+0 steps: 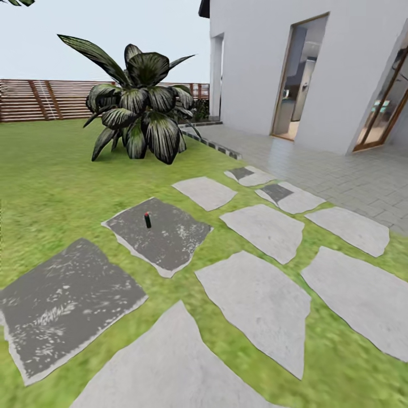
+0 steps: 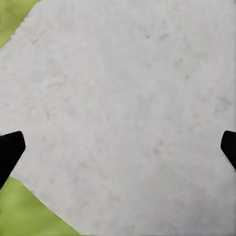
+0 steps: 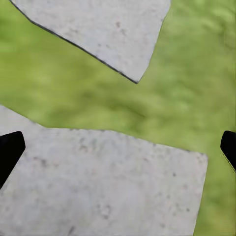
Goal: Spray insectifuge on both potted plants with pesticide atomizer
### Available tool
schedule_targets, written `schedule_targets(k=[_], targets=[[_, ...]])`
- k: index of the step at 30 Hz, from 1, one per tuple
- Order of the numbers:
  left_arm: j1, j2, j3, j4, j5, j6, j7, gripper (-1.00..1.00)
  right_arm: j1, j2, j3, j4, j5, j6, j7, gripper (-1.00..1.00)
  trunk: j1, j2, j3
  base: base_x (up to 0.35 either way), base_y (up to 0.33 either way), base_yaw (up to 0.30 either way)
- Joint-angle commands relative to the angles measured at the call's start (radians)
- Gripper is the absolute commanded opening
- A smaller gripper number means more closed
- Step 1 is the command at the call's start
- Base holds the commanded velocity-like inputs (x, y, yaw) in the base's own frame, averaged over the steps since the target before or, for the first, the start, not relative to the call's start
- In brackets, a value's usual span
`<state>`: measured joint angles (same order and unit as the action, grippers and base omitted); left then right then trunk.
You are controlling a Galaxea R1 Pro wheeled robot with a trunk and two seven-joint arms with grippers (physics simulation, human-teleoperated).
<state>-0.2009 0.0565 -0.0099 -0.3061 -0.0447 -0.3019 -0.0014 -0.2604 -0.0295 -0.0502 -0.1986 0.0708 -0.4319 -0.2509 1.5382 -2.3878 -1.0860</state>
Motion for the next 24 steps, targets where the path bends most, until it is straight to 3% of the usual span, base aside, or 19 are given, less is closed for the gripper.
schedule_targets(k=[1, 24], targets=[[0.000, 0.000, -0.001, 0.001, -0.005, -0.003, 0.000, 1.00, 0.000, 0.000, -0.005, 0.001, 0.008, -0.002, -0.002, 1.00, 0.000, 0.000, -0.001, 0.340, 0.000, 0.032], [0.000, 0.000, -0.001, 0.001, -0.008, -0.003, 0.000, 1.00, 0.000, -0.001, -0.004, 0.004, 0.011, -0.002, -0.001, 1.00, 0.000, 0.000, -0.001, 0.340, -0.056, 0.003]])
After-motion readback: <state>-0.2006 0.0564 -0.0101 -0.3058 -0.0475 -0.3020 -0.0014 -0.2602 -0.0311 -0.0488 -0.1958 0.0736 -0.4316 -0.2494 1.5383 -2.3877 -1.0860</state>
